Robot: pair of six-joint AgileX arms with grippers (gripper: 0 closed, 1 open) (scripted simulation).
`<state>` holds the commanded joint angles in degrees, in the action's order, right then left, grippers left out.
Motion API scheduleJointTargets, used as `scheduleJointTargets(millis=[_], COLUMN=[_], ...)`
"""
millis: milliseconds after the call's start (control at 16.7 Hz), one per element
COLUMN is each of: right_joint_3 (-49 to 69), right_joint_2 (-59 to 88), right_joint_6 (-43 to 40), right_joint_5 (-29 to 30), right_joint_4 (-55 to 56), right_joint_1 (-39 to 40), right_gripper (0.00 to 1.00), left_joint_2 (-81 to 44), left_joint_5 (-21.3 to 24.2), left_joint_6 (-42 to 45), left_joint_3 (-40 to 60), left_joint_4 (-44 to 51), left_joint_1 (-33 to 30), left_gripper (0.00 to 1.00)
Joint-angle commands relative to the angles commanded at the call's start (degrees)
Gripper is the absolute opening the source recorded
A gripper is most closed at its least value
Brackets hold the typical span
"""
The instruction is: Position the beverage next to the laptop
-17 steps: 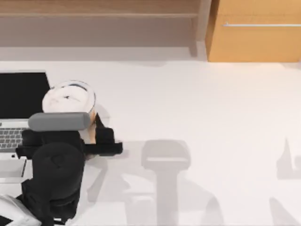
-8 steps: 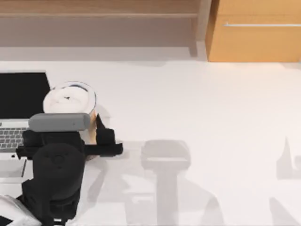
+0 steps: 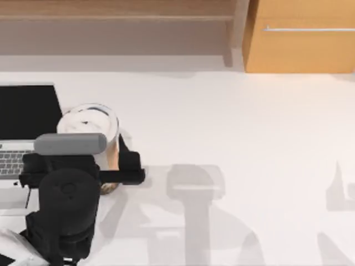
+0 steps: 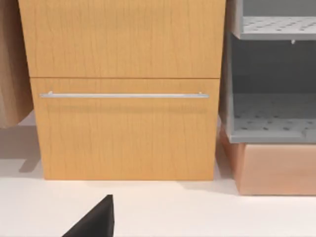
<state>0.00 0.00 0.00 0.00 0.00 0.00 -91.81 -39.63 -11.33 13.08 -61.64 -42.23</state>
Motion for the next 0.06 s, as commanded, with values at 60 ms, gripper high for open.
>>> scheduleJointTargets(millis=[60], right_joint_3=[0.0], right_joint_2=[0.0], right_joint_6=[0.0], right_joint_5=[0.0], right_joint_4=[0.0], right_joint_1=[0.0], right_gripper=[1.0], left_joint_2=[0.0], left_joint_5=[0.0], left_joint_6=[0.0], left_joint_3=[0.0], left_joint_4=[0.0], left_joint_1=[0.0], left_gripper=[1.0])
